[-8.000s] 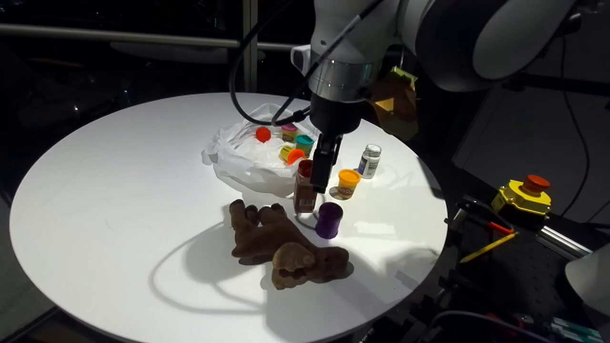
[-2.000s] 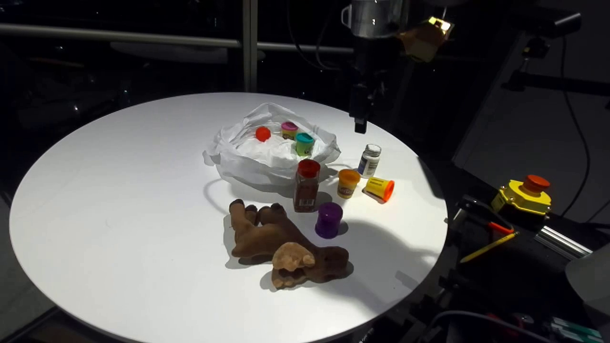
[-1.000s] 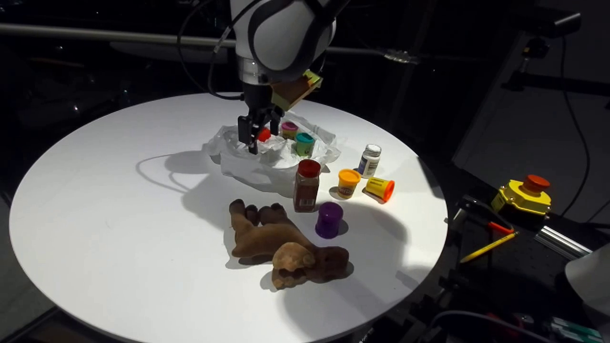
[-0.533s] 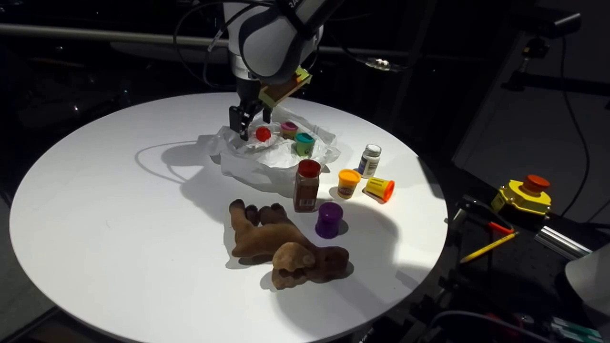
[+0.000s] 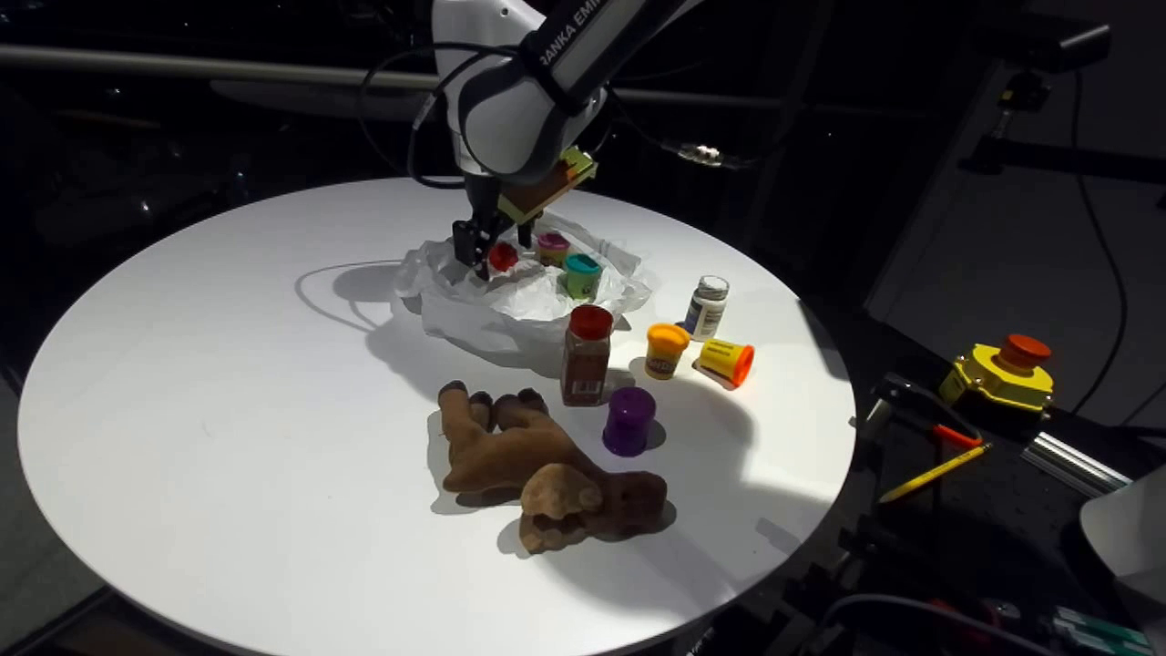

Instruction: Pick up the objects from the plastic bag and them on the table.

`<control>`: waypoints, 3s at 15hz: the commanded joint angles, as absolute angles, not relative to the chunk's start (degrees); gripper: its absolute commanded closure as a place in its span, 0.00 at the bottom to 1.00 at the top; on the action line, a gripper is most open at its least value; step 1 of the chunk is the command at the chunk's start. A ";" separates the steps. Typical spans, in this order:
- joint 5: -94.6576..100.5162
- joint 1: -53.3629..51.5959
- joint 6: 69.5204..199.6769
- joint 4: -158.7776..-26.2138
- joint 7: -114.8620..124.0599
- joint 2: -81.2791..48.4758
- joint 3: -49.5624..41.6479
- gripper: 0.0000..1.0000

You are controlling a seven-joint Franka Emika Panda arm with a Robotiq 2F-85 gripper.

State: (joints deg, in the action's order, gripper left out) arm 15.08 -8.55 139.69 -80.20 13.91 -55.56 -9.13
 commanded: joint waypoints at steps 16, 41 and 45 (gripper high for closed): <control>12.64 -6.78 136.85 -72.25 16.89 -59.10 -10.17 0.75; 12.06 -0.24 142.67 -102.13 18.65 -43.06 -12.06 0.75; 13.79 -2.04 144.89 -105.94 19.61 -42.07 -14.89 0.75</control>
